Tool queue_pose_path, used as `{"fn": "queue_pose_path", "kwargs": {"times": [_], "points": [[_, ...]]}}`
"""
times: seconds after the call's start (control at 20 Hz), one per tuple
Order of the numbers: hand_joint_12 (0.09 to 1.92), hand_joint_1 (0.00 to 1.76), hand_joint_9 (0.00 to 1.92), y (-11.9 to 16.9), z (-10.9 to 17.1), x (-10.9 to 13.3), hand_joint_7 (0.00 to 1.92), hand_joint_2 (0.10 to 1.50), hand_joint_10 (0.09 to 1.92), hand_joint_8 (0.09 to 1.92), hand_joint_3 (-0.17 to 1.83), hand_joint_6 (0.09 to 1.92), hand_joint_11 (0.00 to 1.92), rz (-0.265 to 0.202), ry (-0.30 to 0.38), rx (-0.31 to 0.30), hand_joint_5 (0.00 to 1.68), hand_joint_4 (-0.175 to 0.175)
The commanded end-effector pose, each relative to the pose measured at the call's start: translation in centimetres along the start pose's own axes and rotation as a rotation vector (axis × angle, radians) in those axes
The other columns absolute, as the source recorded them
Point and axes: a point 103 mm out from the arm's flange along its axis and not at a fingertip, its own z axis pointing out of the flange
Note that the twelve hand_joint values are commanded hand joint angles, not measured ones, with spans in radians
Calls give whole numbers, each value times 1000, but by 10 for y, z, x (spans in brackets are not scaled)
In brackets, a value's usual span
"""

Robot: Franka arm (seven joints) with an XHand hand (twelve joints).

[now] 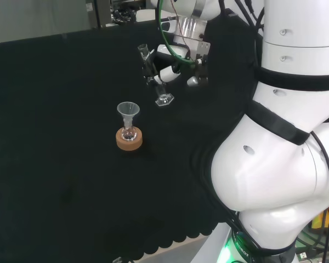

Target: Put the graduated cylinder back on the table.

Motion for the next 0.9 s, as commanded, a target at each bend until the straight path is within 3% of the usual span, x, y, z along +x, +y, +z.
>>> {"fn": "queue_pose_path", "kwargs": {"times": [0.05, 0.45, 0.9], "points": [[615, 1134, 1546, 22, 16, -10, 1326, 1108, 87, 305, 7, 990, 1392, -20, 20, -46, 1002, -101], [615, 1133, 1537, 41, 33, -17, 1321, 1109, 87, 298, 7, 993, 1388, -27, 63, -150, 1000, -102], [615, 1133, 1534, 61, 46, -34, 1317, 1110, 87, 293, 8, 996, 1384, -15, 100, -217, 998, -101]]}}
